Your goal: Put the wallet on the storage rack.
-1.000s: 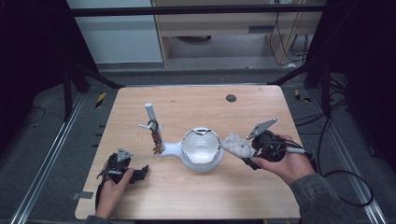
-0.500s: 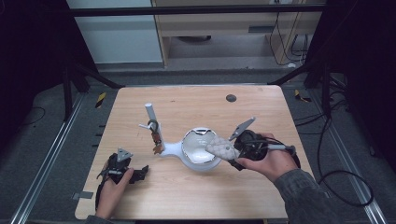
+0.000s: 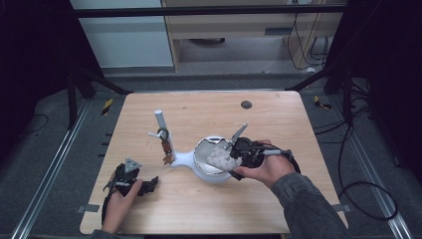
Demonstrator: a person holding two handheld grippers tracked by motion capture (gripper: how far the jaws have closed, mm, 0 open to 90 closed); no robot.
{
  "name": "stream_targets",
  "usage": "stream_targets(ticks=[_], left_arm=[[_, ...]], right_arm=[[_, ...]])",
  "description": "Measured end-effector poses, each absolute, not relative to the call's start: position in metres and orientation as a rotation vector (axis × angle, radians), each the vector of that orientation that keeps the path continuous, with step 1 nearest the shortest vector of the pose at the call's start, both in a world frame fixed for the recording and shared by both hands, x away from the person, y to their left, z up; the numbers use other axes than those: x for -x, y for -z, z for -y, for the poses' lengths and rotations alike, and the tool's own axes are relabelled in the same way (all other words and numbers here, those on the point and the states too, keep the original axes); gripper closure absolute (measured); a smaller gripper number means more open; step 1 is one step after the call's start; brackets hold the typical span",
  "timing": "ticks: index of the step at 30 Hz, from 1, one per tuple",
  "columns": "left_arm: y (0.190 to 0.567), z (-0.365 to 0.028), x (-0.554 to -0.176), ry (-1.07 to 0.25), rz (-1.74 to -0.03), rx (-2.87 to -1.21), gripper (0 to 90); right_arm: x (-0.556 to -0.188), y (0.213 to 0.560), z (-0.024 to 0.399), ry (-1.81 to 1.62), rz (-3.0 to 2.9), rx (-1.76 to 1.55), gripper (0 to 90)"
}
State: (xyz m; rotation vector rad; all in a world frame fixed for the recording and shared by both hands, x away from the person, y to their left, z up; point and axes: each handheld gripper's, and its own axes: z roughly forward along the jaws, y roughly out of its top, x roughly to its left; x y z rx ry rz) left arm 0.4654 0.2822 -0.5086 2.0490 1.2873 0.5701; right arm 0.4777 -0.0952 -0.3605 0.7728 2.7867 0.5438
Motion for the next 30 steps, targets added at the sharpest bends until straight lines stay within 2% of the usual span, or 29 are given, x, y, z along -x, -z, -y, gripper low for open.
stream_targets(ticks=[30], left_arm=[[0.509, -0.282, -0.465, -0.572, -1.286, -2.050, 0.8]], right_arm=[[-0.502, 0.369, 0.070, -0.458, -2.803, -0.791, 31.9]])
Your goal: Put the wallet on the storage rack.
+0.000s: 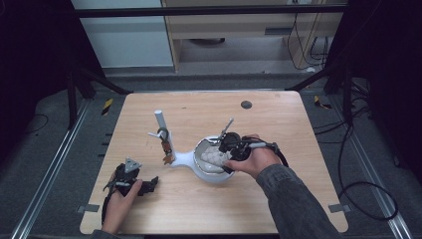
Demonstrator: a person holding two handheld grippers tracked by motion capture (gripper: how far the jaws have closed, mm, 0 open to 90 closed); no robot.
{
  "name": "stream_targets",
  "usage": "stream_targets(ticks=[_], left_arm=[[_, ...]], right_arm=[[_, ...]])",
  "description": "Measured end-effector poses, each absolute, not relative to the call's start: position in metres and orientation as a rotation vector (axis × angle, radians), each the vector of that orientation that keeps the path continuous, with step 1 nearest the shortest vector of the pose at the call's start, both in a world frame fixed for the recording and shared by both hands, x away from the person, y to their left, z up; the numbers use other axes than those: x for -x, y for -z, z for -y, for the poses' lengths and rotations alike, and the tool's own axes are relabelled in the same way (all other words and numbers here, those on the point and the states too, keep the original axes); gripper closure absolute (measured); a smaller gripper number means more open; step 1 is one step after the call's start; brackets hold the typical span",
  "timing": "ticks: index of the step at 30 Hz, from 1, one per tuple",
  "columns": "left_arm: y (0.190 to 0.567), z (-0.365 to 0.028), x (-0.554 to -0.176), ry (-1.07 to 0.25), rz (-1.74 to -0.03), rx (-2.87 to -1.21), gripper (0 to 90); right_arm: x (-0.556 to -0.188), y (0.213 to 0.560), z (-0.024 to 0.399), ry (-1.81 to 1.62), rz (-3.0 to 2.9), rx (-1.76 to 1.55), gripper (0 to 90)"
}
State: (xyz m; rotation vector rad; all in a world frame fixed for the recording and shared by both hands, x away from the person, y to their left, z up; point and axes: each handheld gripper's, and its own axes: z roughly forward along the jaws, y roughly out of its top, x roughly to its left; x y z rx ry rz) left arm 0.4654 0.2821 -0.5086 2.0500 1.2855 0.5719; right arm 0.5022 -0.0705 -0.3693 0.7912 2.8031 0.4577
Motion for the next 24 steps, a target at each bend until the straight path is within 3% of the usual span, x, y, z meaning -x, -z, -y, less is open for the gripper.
stream_targets(ticks=[24], left_arm=[[0.509, -0.282, -0.465, -0.571, -1.284, -2.051, 0.7]], right_arm=[[-0.510, 0.375, 0.057, -0.435, -2.810, -0.783, 31.9]])
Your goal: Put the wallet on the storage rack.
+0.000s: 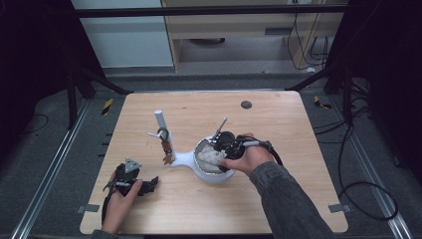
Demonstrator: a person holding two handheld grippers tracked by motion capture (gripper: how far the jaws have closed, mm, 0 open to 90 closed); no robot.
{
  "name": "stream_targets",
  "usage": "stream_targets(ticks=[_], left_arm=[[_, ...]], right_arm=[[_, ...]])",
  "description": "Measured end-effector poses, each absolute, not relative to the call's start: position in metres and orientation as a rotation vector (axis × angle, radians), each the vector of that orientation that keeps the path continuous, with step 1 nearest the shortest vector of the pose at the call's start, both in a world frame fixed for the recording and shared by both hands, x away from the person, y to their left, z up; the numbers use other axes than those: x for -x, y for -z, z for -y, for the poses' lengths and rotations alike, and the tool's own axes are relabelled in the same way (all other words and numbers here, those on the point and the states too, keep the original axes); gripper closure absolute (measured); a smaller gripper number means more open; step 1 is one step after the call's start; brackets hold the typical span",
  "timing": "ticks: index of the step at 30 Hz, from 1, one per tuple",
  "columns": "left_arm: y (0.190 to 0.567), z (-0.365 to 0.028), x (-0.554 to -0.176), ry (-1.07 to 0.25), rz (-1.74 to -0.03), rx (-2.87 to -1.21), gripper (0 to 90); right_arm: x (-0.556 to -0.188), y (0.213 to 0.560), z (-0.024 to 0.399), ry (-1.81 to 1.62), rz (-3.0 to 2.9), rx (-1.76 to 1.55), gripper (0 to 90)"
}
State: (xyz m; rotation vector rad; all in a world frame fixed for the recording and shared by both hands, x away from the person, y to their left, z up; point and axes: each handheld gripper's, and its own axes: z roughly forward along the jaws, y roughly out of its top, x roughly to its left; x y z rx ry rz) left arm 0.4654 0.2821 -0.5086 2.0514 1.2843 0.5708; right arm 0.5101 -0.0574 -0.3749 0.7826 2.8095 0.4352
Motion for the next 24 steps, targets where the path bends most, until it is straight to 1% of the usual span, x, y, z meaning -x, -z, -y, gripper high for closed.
stream_targets(ticks=[24], left_arm=[[0.5087, -0.2819, -0.4653, -0.570, -1.279, -2.052, 0.7]], right_arm=[[-0.5167, 0.3833, 0.0515, -0.430, -2.822, -0.793, 31.8]])
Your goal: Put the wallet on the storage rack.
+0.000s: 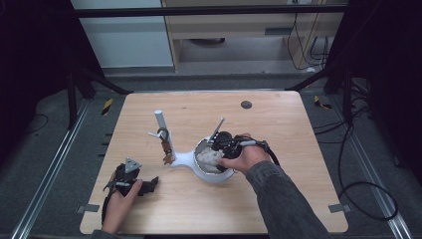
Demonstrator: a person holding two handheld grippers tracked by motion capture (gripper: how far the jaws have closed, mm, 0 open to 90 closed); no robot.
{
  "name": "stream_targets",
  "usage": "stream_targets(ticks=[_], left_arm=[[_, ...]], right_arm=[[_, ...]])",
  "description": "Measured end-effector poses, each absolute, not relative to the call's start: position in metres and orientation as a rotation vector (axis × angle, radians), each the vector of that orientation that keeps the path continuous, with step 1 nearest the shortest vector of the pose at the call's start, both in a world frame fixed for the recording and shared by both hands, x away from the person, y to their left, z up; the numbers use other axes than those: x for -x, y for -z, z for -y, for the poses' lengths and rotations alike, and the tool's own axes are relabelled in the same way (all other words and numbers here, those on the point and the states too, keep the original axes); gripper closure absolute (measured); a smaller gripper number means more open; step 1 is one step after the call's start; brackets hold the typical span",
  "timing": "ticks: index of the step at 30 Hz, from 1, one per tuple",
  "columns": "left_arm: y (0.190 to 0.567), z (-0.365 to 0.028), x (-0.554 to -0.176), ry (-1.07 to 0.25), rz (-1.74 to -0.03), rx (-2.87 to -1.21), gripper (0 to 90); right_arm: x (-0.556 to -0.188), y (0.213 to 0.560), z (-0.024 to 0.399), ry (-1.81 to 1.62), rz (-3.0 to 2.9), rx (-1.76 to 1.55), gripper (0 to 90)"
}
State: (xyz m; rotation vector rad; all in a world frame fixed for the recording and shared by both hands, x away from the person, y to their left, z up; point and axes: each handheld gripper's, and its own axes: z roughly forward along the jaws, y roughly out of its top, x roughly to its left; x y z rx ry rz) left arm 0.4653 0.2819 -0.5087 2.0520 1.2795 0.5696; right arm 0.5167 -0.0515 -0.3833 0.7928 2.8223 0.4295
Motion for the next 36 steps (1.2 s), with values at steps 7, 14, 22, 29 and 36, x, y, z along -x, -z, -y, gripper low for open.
stream_targets(ticks=[7, 14, 22, 29, 36], left_arm=[[0.509, -0.282, -0.465, -0.570, -1.280, -2.052, 0.7], [0.509, -0.282, -0.465, -0.570, -1.279, -2.052, 0.6], [0.509, -0.281, -0.465, -0.569, -1.278, -2.053, 0.3], [0.509, -0.281, -0.465, -0.569, -1.279, -2.053, 0.3], [0.509, -0.281, -0.465, -0.567, -1.280, -2.052, 0.2]], right_arm=[[-0.518, 0.386, 0.048, -0.431, -2.827, -0.798, 31.8], [-0.518, 0.387, 0.045, -0.454, -2.822, -0.809, 28.1], [-0.513, 0.374, 0.050, -0.565, -2.768, -0.852, 24.5], [-0.507, 0.371, 0.055, -0.610, -2.757, -0.855, 24.8], [-0.504, 0.370, 0.058, -0.632, -2.756, -0.857, 24.9]])
